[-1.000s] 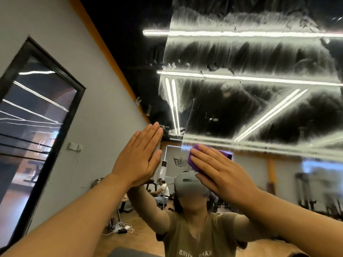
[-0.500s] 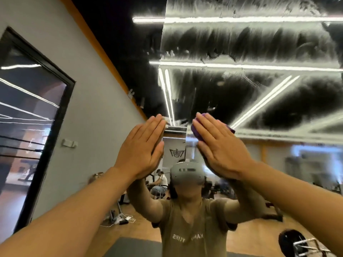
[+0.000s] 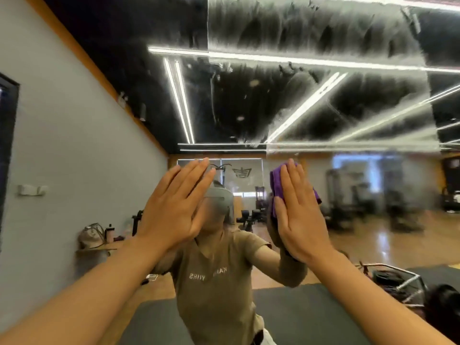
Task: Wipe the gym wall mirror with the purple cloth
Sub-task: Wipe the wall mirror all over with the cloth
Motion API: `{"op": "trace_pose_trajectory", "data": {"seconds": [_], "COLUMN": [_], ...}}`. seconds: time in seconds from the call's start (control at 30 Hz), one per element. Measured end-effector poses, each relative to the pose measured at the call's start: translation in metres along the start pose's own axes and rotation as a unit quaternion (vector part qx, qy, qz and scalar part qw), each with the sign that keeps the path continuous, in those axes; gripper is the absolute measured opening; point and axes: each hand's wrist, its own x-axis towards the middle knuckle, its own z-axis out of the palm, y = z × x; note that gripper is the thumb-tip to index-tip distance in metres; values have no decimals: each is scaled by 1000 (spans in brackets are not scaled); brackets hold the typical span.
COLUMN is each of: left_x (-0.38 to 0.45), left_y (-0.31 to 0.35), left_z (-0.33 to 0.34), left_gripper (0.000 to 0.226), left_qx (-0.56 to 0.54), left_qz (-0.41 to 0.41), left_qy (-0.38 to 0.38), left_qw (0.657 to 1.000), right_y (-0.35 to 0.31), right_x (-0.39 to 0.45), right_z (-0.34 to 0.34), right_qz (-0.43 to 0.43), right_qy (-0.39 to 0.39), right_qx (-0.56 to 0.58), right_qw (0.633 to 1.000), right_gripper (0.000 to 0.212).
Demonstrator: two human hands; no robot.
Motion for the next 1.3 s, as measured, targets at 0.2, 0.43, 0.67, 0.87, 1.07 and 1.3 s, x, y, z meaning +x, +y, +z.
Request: {"op": "trace_pose_trajectory", "data": {"seconds": [0.2,0.43,0.67,0.87,1.07,1.3], "left_x": [25,27,26,27,27,27], "left_y": [10,8,9,11,11,8], "left_z": [10,13,15,16,18,16], "left_gripper": [62,63,61,62,62,62], "left_qx": [-34,-29,-25,-17,-21,-32], "left_qz": [-34,-21,-26,-28,-30,-16], "left_qy": [7,9,19,19,29,32], "left_qw": [999,999,999,999,999,999], "right_y": [4,11,12,21,12,11], "right_x": [39,94,-45,28,44,-41], "right_z": [-8,-19,-9,-21,-14,-8], "right_qz": [28,72,3,12,21,-53], "right_qy": [-7,27,3,-13,20,-22], "right_qx": [-21,-19,-41,-40,-30,-24], "right_qw": [999,997,999,999,999,998], "right_gripper": [60,60,59,60,59,59]}}
